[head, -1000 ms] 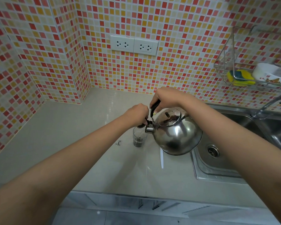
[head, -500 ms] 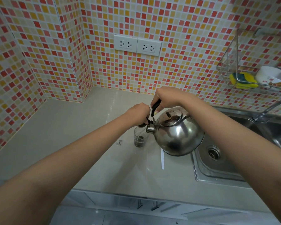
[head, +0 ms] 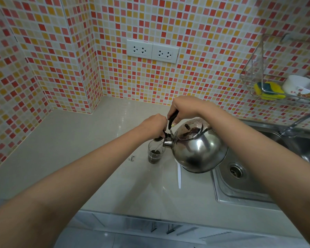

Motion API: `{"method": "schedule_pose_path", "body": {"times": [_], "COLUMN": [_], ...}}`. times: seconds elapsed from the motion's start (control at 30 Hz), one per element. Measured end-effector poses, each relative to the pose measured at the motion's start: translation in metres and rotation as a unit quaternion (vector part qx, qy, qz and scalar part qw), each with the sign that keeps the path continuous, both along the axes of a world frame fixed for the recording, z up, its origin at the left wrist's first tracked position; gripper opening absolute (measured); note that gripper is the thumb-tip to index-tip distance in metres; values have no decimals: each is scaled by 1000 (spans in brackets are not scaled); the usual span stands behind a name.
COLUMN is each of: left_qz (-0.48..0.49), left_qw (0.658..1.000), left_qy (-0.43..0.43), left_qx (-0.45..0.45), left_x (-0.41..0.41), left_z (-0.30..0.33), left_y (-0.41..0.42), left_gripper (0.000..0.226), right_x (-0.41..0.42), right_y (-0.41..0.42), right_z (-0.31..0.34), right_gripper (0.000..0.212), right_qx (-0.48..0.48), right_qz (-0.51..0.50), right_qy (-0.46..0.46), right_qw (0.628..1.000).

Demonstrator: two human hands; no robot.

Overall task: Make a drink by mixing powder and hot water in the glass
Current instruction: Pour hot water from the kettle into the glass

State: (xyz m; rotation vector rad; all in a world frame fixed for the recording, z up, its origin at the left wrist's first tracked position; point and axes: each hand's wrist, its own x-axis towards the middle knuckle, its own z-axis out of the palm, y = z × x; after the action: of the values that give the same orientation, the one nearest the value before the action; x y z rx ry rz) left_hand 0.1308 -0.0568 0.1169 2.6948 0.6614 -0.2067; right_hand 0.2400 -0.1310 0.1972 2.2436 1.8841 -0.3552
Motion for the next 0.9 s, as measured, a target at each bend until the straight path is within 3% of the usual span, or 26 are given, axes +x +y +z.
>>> {"method": "schedule_pose_path", "body": {"times": [0.9], "left_qz": [-4], "left_qw": [1000], "left_qy": [-3], "left_qx": [10], "left_x": [-2], "left_z": [-1], "left_y": [-2], "left_gripper": [28], "right_x": [0], "right_y": [2], "right_z": [1], "right_gripper": [32], "right_qx": [-12], "right_qz": [4], "right_qy": [6], "right_qw": [1000]}}
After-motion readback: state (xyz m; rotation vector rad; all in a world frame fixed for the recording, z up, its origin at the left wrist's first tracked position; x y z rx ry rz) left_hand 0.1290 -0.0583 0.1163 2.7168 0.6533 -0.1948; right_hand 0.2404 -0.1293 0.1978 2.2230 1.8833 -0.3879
